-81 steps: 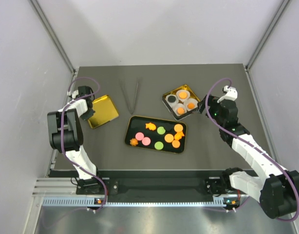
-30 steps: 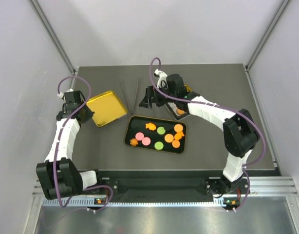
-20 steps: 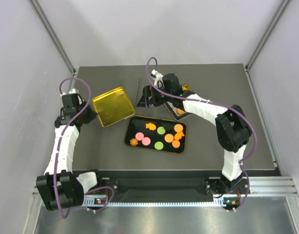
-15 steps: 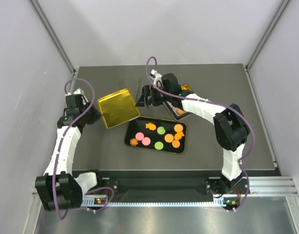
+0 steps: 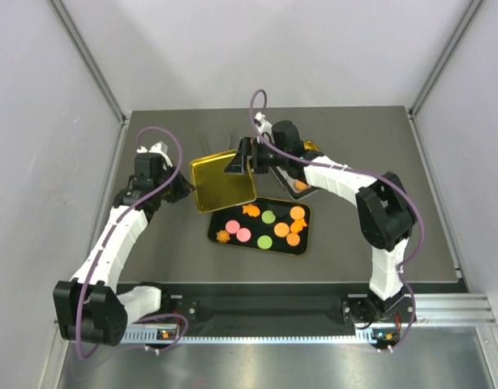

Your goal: Pack the cookies

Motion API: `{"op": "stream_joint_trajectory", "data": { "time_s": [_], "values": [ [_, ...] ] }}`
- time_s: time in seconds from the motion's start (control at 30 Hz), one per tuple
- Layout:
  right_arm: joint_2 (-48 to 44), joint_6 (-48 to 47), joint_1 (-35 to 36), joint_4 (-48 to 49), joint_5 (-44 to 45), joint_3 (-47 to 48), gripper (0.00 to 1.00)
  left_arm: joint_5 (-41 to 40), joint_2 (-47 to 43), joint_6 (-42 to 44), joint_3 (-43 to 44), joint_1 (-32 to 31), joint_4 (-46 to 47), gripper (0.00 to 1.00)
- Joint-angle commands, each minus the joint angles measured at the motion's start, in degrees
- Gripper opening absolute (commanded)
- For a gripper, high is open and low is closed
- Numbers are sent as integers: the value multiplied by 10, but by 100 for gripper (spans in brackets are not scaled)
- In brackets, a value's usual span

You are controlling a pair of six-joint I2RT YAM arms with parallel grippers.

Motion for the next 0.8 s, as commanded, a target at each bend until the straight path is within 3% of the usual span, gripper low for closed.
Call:
{"op": "stream_joint_trajectory", "data": {
  "time_s": [0.0,0.23,0.4,0.47,0.57,0.63,0.77],
  "values": [
    [-32,53,-28,74,-36,-44,89,20,6,-12,0,-9,85,0],
    [-56,70,-56,88,-58,-82,60,27,28,-19,-7,-45,140,0],
    [-80,90,-75,103,-65,-111,28,16,36,-6,-9,-64,151,5],
    [-91,102,-80,119,-70,-123,15,17,37,6,-8,-68,154,13],
    [-102,129,-87,131,-75,-135,6,6,41,26,3,-69,146,30],
    [-108,138,-89,132,-75,-139,3,-2,39,38,16,-69,136,44],
    [-126,157,-99,112,-73,-143,0,-33,26,87,65,-86,103,60]
  ]
}}
